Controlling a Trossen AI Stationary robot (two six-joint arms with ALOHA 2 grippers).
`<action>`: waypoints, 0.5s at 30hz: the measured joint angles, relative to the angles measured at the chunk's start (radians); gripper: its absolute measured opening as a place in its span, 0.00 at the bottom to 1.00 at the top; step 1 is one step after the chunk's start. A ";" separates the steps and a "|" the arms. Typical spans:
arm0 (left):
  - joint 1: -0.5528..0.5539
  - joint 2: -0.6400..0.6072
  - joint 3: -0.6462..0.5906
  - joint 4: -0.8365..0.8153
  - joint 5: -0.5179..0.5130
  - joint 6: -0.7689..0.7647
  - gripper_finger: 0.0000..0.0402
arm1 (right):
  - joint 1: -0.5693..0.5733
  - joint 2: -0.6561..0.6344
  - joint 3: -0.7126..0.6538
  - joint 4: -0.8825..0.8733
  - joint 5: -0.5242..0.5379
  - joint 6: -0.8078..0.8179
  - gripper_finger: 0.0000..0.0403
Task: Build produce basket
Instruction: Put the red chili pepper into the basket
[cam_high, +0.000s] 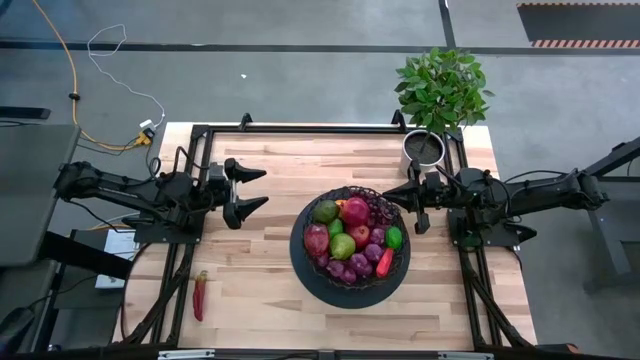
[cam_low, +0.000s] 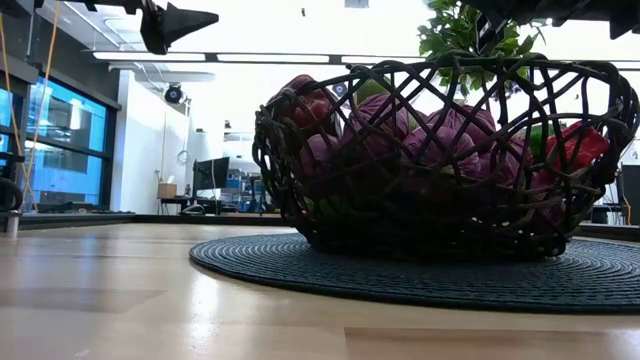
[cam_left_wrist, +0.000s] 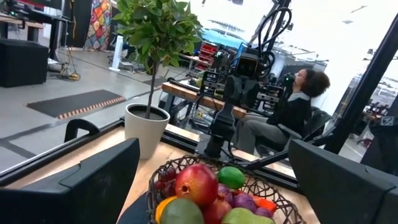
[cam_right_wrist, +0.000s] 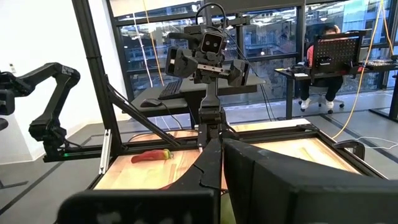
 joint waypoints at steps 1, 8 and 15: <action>0.000 0.000 0.000 0.000 0.000 0.007 1.00 | 0.000 0.000 0.000 0.000 0.000 0.000 0.00; 0.000 0.000 0.001 -0.003 -0.002 -0.007 1.00 | 0.000 0.000 0.000 0.000 0.000 -0.003 0.00; 0.001 0.042 0.182 -0.470 -0.064 -0.308 1.00 | 0.000 0.000 0.000 0.000 0.000 -0.002 0.00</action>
